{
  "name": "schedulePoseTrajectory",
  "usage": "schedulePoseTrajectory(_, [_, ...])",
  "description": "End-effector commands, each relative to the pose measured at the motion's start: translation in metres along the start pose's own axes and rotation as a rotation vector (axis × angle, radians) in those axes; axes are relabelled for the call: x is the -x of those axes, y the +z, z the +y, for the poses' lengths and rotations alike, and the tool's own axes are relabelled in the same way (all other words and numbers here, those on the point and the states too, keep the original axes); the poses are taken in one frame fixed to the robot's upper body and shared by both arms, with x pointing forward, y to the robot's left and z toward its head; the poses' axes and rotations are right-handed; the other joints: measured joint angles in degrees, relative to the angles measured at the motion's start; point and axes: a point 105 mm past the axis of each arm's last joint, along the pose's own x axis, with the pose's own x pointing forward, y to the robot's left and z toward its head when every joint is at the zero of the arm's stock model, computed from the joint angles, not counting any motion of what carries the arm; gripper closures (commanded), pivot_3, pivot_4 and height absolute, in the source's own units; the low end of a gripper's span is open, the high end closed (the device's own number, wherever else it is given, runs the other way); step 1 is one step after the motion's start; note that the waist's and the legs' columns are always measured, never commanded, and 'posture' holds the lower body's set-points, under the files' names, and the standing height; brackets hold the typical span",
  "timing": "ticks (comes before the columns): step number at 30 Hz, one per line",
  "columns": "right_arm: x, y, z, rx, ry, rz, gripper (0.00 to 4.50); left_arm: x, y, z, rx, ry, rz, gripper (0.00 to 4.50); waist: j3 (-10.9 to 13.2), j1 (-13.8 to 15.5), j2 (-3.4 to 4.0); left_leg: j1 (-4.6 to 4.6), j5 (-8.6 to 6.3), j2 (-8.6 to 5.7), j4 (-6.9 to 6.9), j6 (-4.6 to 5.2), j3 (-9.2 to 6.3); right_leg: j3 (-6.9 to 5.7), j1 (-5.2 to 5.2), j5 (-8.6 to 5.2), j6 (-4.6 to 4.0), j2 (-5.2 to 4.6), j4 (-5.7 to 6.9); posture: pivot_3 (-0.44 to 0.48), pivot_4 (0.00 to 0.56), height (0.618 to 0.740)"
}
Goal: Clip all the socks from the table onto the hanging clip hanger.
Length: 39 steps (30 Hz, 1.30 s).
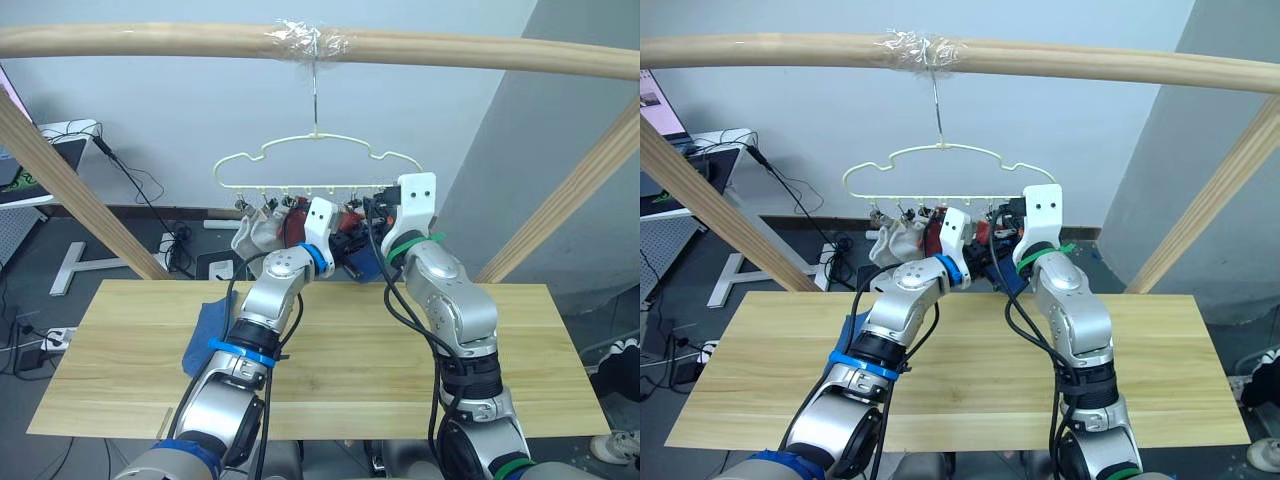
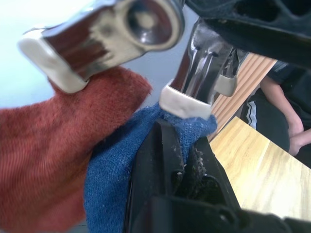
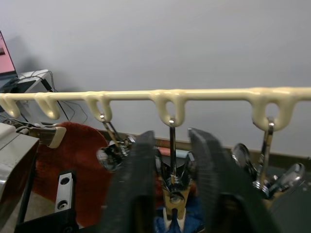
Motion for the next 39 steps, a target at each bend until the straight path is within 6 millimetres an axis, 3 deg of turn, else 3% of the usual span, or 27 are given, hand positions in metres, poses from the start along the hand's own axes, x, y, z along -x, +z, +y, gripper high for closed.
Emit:
schedulePoseTrajectory(1, [0.002,0.009,0.002,-0.037,0.004,-0.029,2.1,-0.003,0.025,0.0,-0.043,0.003,-0.086,4.5,0.0,0.01,0.0,0.0,0.0,0.0,0.0,0.0,0.0,0.01,0.0,0.0,0.0,0.0,0.0,-0.079,0.172,0.705])
schedulePoseTrajectory(7, [0.003,0.013,0.001,-0.048,0.009,-0.035,0.02,-0.004,0.027,-0.008,-0.063,-0.035,-0.099,4.5,0.0,0.0,0.0,0.0,0.0,0.0,-0.01,0.0,0.01,0.0,0.0,0.0,0.0,0.0,-0.01,-0.079,0.172,0.705])
schedulePoseTrajectory(10, [0.006,0.014,0.004,-0.02,0.031,-0.043,0.02,0.002,0.022,-0.011,-0.056,-0.062,-0.09,4.5,0.0,-0.03,0.0,0.0,0.0,0.0,-0.01,0.0,0.02,0.01,0.0,0.0,0.0,0.0,-0.01,-0.08,0.171,0.705])
schedulePoseTrajectory(15, [0.019,0.007,0.004,0.097,0.077,-0.032,0.0,0.029,-0.004,-0.016,-0.134,-0.156,0.0,3.08,0.0,-0.39,0.0,0.01,0.0,0.01,-0.06,0.0,0.02,0.02,0.0,-0.01,0.01,0.01,-0.04,-0.084,0.166,0.705])
schedulePoseTrajectory(18, [0.025,0.003,0.003,0.148,0.1,-0.021,0.0,0.042,-0.009,-0.013,-0.145,-0.162,0.02,2.15,0.0,-0.52,0.01,0.01,0.0,0.02,-0.06,0.0,0.01,0.02,-0.01,-0.02,0.01,0.01,-0.04,-0.083,0.165,0.705])
schedulePoseTrajectory(22, [0.047,-0.004,0.003,0.263,0.206,-0.006,0.0,0.081,-0.018,-0.005,-0.21,-0.182,0.063,0.85,0.0,-0.74,0.0,0.02,0.0,0.01,-0.04,0.0,0.0,0.02,0.02,-0.04,0.05,0.0,-0.02,-0.072,0.153,0.705])
schedulePoseTrajectory(25, [0.058,-0.006,0.003,0.326,0.263,0.007,0.0,0.097,-0.019,-0.002,-0.229,-0.181,0.082,0.03,0.0,-0.86,0.0,0.02,0.0,0.01,-0.06,-0.01,0.0,0.03,0.02,-0.09,0.14,-0.01,-0.05,-0.069,0.149,0.705])
schedulePoseTrajectory(29, [0.084,-0.007,-0.009,0.489,0.351,0.001,0.0,0.138,-0.015,0.005,-0.266,-0.165,0.092,0.03,-0.02,-0.85,-0.02,0.02,0.0,0.02,-0.03,-0.01,-0.02,0.01,0.02,-0.15,0.24,-0.01,-0.04,-0.055,0.133,0.705])
schedulePoseTrajectory(35, [0.112,-0.014,-0.035,0.578,0.376,0.003,0.0,0.183,-0.014,0.013,-0.328,-0.04,0.083,0.03,-0.21,-0.15,-0.12,0.06,0.0,0.02,-0.03,-0.01,0.01,0.02,0.06,-0.15,0.24,-0.04,-0.09,-0.014,0.097,0.705])
schedulePoseTrajectory(39, [0.122,-0.016,-0.049,0.596,0.377,0.02,0.0,0.202,-0.02,0.017,-0.313,0.025,0.109,0.03,-0.46,0.21,-0.17,0.11,0.0,0.03,-0.01,-0.01,0.06,0.04,0.09,-0.15,0.24,-0.06,-0.06,0.003,0.08,0.705])
